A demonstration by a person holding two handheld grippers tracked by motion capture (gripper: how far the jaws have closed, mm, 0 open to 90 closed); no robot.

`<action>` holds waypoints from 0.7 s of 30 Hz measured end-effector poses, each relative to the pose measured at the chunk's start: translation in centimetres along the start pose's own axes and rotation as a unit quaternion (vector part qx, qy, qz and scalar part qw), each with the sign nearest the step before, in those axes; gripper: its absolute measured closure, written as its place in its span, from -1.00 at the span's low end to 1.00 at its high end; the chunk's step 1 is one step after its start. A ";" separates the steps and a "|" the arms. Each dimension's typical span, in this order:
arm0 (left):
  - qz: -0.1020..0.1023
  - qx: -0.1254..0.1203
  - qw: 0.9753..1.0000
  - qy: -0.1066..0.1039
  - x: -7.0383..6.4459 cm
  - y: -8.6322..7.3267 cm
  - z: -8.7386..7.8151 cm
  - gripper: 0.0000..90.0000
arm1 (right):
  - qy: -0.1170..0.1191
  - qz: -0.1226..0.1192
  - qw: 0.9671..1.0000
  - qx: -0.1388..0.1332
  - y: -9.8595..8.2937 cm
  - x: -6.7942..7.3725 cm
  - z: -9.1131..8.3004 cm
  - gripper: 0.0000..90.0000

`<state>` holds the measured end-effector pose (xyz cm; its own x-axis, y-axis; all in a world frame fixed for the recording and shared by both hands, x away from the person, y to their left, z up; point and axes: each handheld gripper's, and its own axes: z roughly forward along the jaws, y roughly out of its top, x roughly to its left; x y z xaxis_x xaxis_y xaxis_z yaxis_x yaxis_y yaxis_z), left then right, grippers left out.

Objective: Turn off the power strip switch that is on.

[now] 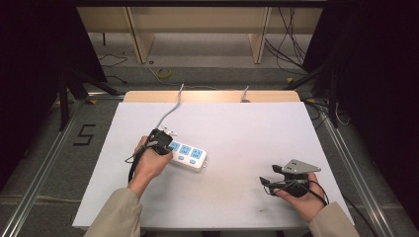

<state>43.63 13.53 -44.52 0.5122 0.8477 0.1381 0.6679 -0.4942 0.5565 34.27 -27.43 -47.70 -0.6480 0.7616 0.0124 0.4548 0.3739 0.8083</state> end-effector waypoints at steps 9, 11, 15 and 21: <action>0.002 0.003 1.000 -0.001 0.0 0.1 0.3 0.99 | 0.000 -0.001 1.000 0.000 0.0 0.0 0.0 -0.26; 0.002 0.003 1.000 -0.001 0.0 0.1 0.3 0.99 | 0.000 0.000 1.000 0.000 0.0 0.0 0.0 -0.26; 0.001 0.003 1.000 0.000 0.0 0.1 0.4 0.99 | 0.000 -0.001 1.000 0.000 0.0 0.0 0.0 -0.26; 0.001 0.003 1.000 0.002 -0.1 0.1 0.4 0.99 | 0.000 -0.001 1.000 0.000 0.0 0.0 0.0 -0.26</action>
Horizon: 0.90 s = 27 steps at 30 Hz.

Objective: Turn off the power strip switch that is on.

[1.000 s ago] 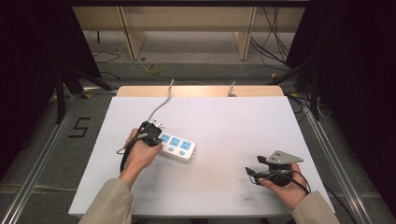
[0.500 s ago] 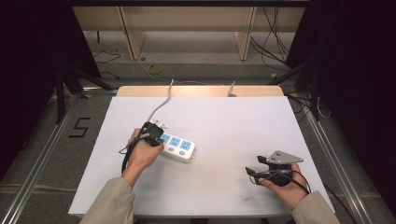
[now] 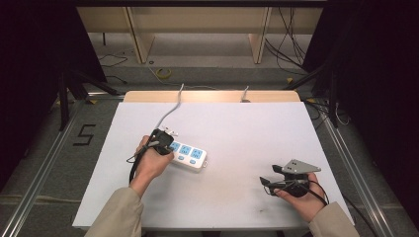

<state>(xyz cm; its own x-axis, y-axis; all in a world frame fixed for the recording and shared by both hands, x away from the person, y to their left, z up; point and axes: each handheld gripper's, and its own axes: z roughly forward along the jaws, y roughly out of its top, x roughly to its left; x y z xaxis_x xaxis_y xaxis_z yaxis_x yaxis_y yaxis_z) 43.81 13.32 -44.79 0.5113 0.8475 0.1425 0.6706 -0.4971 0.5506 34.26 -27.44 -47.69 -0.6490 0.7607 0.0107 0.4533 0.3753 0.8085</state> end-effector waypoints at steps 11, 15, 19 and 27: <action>0.002 0.000 1.000 0.003 -0.2 -0.1 0.0 0.99 | -0.001 -0.001 1.000 0.001 0.0 0.0 0.0 -0.26; -0.005 -0.003 1.000 -0.002 -0.1 -0.2 0.0 0.99 | -0.001 0.000 1.000 0.001 0.0 0.0 0.0 -0.26; -0.007 -0.003 1.000 -0.003 0.0 -0.2 0.0 0.99 | 0.000 0.000 1.000 0.001 0.0 0.0 0.0 -0.26; -0.012 -0.004 1.000 -0.011 0.1 -0.3 -0.1 0.99 | -0.001 0.002 1.000 0.003 -0.1 0.0 -0.1 -0.27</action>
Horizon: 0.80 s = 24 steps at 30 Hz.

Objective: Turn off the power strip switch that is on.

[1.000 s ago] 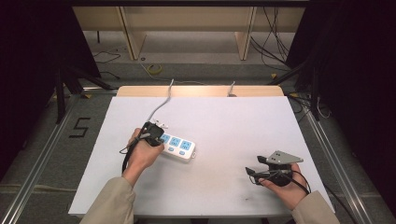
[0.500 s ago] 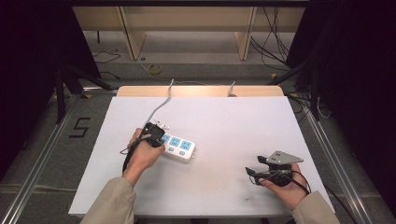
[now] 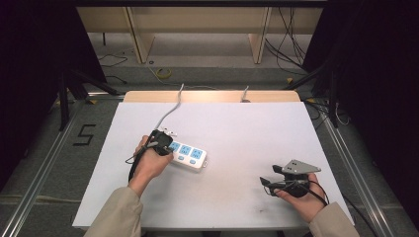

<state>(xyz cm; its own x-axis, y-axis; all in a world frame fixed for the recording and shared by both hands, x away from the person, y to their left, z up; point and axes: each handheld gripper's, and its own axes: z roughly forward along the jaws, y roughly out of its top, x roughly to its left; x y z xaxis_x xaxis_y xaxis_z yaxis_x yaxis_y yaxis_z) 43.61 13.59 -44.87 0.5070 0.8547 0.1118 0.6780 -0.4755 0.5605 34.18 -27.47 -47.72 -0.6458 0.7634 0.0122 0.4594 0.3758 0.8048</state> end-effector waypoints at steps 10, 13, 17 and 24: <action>0.000 0.001 1.000 -0.002 0.1 0.0 0.0 1.00 | 0.000 0.000 1.000 0.001 0.0 0.0 0.0 -0.27; 0.003 0.002 1.000 0.002 -0.1 0.0 0.0 1.00 | 0.000 0.002 1.000 0.000 0.0 0.0 0.1 -0.27; 0.001 0.002 1.000 0.001 0.0 0.1 0.0 1.00 | 0.001 -0.001 1.000 0.000 0.0 0.0 0.0 -0.27; 0.002 0.007 1.000 0.001 0.0 0.2 0.0 1.00 | 0.000 0.002 1.000 0.001 0.0 0.0 0.0 -0.27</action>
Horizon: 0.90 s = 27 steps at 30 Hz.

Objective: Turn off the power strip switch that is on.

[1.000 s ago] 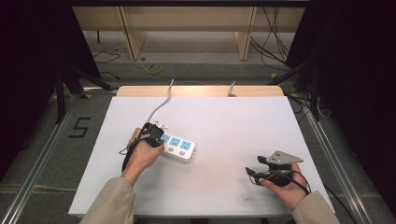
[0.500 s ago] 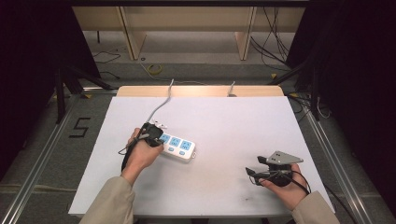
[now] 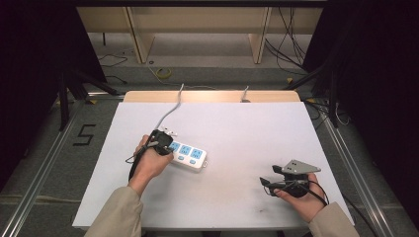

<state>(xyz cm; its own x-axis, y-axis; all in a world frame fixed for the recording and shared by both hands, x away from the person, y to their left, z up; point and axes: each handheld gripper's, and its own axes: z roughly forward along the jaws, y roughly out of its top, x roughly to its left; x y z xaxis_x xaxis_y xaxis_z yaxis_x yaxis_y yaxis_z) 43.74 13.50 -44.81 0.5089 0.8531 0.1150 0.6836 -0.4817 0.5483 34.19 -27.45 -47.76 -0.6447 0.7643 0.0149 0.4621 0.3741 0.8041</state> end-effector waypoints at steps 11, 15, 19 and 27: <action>0.008 0.007 1.000 0.004 -0.2 0.1 0.1 1.00 | 0.001 -0.002 1.000 -0.001 0.0 0.0 0.0 -0.27; 0.010 0.006 1.000 0.004 -0.1 0.1 0.1 1.00 | 0.000 -0.002 1.000 0.000 0.0 0.0 0.0 -0.27; 0.007 0.004 1.000 0.003 -0.1 0.1 0.1 1.00 | 0.000 -0.002 1.000 -0.001 0.0 0.0 0.0 -0.27; 0.003 0.003 1.000 0.002 -0.1 0.1 0.1 1.00 | 0.000 -0.002 1.000 -0.003 0.0 0.0 -0.1 -0.27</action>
<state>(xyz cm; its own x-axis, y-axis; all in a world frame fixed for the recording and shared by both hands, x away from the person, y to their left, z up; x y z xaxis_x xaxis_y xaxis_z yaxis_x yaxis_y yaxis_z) 43.82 13.39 -44.83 0.5118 0.8505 0.1215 0.6835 -0.4887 0.5422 34.19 -27.50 -47.70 -0.6462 0.7631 0.0117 0.4563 0.3741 0.8073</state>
